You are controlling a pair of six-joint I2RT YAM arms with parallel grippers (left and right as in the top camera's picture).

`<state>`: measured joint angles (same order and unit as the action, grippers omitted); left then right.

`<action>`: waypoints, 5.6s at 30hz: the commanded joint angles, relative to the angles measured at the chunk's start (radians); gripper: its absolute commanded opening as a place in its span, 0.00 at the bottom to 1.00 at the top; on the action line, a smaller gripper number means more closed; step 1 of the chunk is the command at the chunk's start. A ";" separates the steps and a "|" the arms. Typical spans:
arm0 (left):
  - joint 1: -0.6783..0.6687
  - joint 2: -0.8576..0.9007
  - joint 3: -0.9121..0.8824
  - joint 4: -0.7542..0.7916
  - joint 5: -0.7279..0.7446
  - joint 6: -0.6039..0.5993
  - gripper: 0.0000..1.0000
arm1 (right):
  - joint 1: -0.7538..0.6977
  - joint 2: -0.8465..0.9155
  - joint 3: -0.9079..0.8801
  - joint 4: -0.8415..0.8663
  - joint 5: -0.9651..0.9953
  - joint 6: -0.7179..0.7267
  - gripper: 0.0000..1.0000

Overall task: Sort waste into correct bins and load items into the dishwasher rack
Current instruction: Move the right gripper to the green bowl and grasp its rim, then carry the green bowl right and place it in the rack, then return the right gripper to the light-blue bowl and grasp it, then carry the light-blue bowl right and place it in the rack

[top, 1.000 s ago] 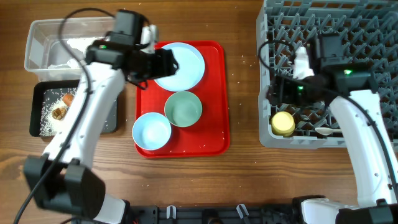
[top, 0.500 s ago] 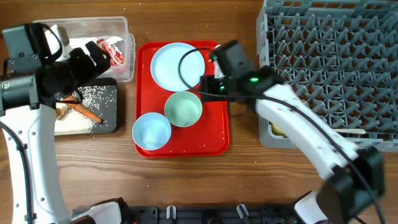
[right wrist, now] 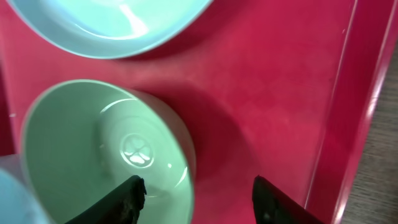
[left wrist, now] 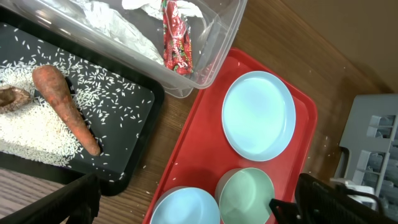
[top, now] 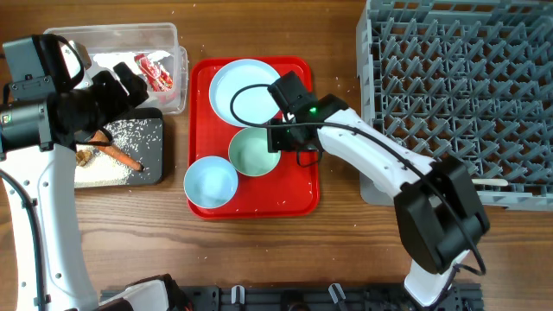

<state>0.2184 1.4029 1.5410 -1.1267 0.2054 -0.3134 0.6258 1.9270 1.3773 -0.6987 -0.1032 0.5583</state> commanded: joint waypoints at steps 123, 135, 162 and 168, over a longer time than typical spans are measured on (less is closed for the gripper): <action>0.005 0.007 0.010 -0.001 -0.017 -0.002 1.00 | 0.218 0.100 -0.070 0.259 -0.168 0.176 0.44; 0.005 0.007 0.010 -0.002 -0.017 -0.002 1.00 | 0.167 0.047 -0.069 0.209 -0.122 0.130 0.04; 0.005 0.007 0.010 -0.001 -0.017 -0.002 1.00 | -0.581 -0.519 -0.069 -0.262 0.766 -0.468 0.04; 0.005 0.007 0.010 -0.002 -0.017 -0.002 1.00 | -0.469 -0.472 -0.069 -0.114 0.925 -0.799 0.04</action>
<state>0.2184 1.4082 1.5410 -1.1297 0.1905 -0.3130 0.1043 1.4296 1.3094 -0.8536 0.7094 -0.0280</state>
